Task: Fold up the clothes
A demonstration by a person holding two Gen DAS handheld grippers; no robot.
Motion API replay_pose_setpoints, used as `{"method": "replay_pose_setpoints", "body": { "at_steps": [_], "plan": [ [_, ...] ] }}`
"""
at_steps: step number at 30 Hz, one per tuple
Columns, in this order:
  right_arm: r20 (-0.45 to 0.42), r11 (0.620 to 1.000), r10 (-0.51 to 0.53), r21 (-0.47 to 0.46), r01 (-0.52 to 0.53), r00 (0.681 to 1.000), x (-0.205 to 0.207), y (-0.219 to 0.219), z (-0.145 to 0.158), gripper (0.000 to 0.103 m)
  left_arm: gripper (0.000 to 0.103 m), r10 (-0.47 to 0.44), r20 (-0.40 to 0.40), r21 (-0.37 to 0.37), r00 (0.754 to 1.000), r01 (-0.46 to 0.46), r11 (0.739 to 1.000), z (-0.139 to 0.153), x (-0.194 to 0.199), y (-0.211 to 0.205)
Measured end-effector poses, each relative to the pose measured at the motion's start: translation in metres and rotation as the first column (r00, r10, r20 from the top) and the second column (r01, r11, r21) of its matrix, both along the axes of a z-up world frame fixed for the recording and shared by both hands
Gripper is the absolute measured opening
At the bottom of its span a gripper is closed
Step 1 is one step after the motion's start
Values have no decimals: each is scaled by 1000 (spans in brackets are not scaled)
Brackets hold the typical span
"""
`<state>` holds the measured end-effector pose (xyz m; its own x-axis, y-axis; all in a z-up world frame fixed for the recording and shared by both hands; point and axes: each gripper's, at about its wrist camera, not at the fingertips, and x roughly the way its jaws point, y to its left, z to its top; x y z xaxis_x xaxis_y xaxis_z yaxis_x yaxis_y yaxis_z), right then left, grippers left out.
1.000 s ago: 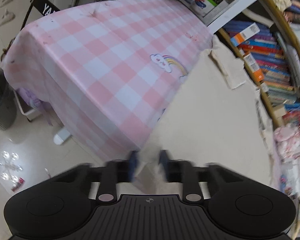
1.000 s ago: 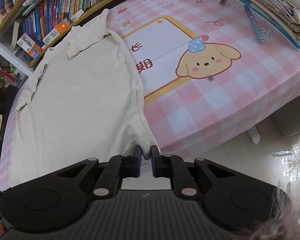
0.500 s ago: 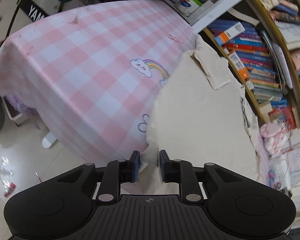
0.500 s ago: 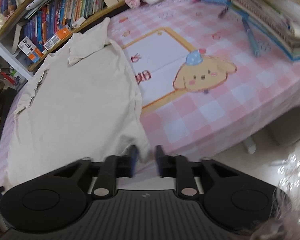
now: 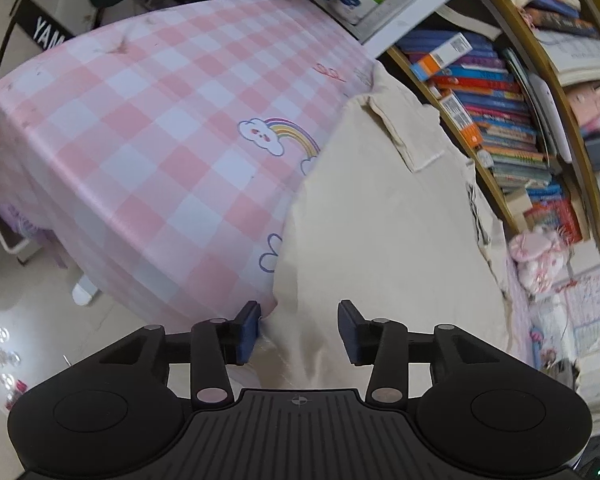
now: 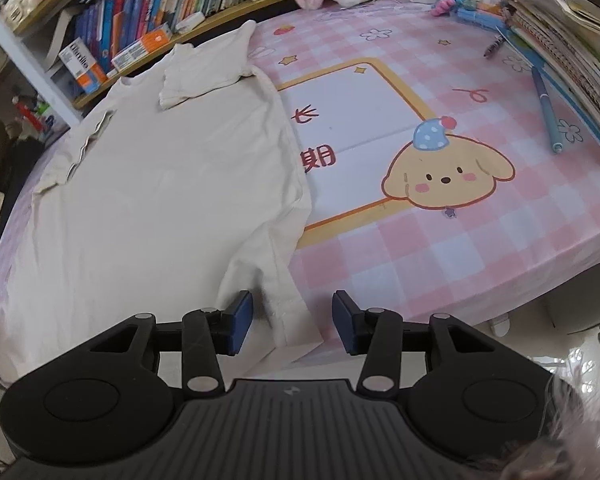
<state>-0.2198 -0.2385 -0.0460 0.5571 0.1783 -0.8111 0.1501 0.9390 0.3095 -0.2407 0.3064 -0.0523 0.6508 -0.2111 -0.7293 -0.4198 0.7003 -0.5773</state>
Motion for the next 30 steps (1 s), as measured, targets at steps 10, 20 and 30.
{"method": "replay_pose_setpoints", "body": {
  "at_steps": [10, 20, 30],
  "plan": [
    [-34, 992, 103, -76, -105, 994, 1, 10, 0, 11, 5, -65, -59, 67, 996, 69, 995, 2, -2, -8],
    [-91, 979, -66, 188, 82, 994, -40, -30, 0, 4, 4, 12, 7, -100, 1000, -11, 995, 7, -33, 10],
    [-102, 952, -113, 274, 137, 988, -78, -33, 20, 4, 4, -35, -11, -180, 999, 32, 983, 9, -56, 20]
  ]
}}
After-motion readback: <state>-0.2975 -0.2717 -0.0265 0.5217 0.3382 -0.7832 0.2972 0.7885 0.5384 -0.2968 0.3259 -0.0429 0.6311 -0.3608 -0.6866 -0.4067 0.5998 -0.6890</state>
